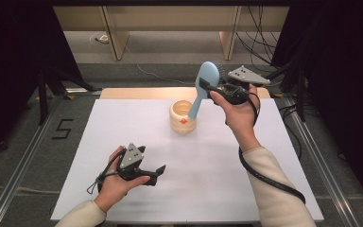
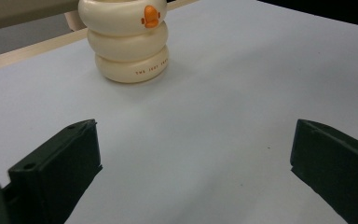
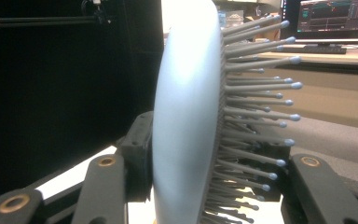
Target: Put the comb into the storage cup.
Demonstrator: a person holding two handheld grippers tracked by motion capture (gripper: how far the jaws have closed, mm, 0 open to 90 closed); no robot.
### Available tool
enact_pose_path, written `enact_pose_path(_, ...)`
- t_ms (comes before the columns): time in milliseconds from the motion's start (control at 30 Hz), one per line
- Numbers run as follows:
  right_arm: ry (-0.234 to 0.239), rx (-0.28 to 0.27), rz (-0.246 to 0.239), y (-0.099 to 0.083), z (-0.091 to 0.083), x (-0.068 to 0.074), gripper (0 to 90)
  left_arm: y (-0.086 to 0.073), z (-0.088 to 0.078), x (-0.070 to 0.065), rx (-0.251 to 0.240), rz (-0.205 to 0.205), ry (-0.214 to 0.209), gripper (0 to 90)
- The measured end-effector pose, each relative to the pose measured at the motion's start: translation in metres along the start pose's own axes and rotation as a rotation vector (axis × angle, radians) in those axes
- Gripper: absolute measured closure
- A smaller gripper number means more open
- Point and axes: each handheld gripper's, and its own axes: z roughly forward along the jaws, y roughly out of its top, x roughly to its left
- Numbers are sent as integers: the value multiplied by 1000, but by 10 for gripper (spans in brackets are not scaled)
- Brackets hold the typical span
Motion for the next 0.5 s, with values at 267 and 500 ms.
enact_pose_path(267, -2, -2, 1, 3, 4, -1, 514, 0, 0, 0, 0, 0, 0, 9)
enact_pose_path(500, -4, -4, 5, 6, 7, -1, 514, 0, 0, 0, -1, 0, -1, 9)
